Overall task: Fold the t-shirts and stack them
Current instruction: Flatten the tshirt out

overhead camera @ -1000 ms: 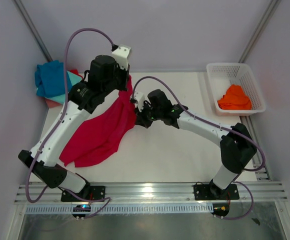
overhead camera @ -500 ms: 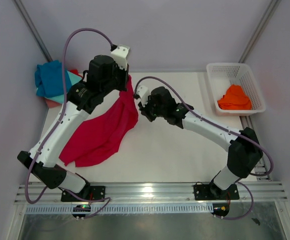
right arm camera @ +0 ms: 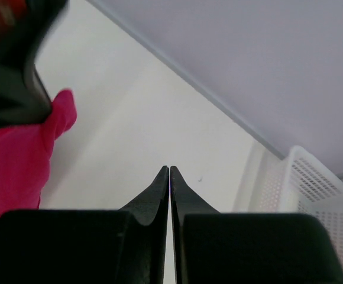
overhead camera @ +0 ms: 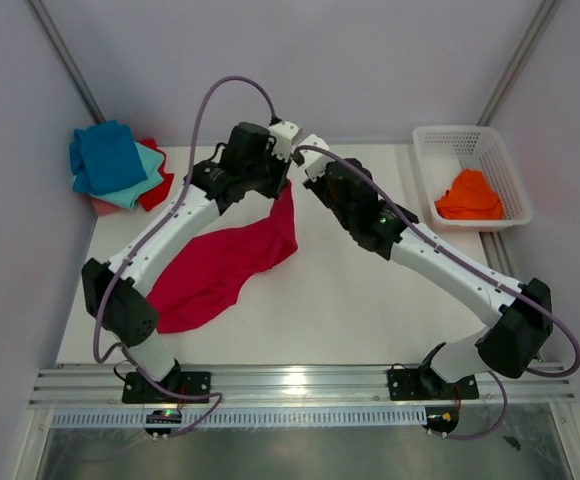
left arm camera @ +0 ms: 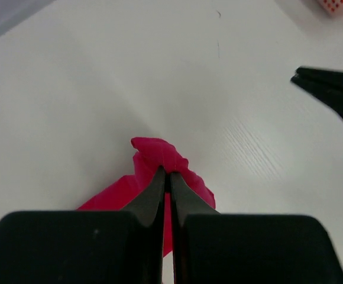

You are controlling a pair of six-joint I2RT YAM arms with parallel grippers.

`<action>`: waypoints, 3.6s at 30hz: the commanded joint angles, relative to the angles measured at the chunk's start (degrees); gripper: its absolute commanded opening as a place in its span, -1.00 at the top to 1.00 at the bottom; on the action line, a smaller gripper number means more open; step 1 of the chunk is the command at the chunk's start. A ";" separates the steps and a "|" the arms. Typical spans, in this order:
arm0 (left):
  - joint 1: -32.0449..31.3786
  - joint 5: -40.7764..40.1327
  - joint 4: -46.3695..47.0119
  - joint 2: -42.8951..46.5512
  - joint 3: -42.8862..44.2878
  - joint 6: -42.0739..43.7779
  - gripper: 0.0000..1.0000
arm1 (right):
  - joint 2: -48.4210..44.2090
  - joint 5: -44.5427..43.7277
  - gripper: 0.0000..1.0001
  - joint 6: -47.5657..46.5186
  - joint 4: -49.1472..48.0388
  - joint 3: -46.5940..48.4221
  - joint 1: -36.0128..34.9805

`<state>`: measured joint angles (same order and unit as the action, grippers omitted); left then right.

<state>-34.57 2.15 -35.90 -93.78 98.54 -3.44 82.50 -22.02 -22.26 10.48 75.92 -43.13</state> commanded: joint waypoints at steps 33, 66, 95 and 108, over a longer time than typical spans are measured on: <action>0.11 -9.17 4.44 1.84 -7.40 10.03 -0.98 | 3.19 -1.02 0.74 0.99 3.39 2.74 2.35; 33.07 -9.72 4.52 9.49 -28.75 7.75 -0.90 | 16.64 19.29 -0.25 4.95 10.44 -1.29 16.41; 52.49 1.27 1.71 0.70 -34.03 16.97 -0.70 | 15.50 32.48 -0.26 2.83 14.82 -0.70 17.21; 57.59 9.62 0.57 -3.34 -33.42 20.75 -0.65 | 10.49 41.79 -0.27 2.49 26.07 7.31 17.21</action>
<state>22.76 7.88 -34.61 -96.53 64.34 15.42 97.03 15.59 -19.57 32.56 79.85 -25.76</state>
